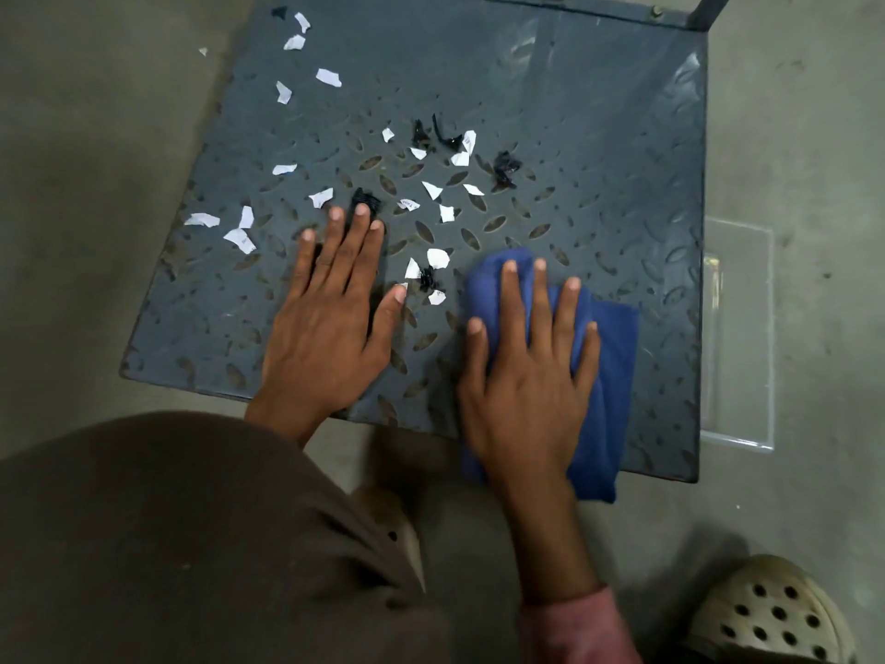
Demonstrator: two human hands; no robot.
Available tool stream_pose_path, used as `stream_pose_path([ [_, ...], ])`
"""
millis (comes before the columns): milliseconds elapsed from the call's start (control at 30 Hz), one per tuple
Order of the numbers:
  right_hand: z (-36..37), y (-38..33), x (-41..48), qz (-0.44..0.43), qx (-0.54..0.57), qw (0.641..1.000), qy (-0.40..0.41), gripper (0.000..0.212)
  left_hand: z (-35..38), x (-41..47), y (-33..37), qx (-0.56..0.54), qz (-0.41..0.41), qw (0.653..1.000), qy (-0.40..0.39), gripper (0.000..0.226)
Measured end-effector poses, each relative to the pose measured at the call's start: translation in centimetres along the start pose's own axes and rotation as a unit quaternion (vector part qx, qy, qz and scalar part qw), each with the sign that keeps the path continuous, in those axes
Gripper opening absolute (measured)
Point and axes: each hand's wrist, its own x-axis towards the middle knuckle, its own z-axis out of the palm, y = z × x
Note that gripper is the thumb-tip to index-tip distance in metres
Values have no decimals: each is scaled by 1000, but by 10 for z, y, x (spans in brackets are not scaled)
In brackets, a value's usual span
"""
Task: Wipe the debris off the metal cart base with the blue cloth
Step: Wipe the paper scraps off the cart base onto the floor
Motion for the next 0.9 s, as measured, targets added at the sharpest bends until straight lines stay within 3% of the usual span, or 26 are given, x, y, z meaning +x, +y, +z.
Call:
stream_pose_path([
  [133, -4, 8, 61, 41, 9, 999, 30, 62, -2, 0, 0, -2, -2, 1000, -4, 68],
  [233, -4, 2, 58, 55, 15, 998, 39, 62, -2, 0, 0, -7, -2, 1000, -6, 68],
  [400, 3, -18, -33, -17, 15, 1000, -5, 63, -1, 0, -1, -7, -9, 1000, 4, 67],
  [500, -6, 12, -7, -54, 25, 997, -46, 63, -2, 0, -2, -9, -7, 1000, -1, 67],
  [600, -16, 44, 32, 28, 31, 999, -2, 63, -3, 0, -2, -10, -11, 1000, -6, 67],
  [700, -11, 22, 37, 83, -1, 996, 22, 64, -3, 0, -1, -15, -12, 1000, -1, 64],
  [900, 11, -50, -3, -89, 30, 995, -32, 64, 0, 1, -5, -35, 0, 999, 12, 58],
])
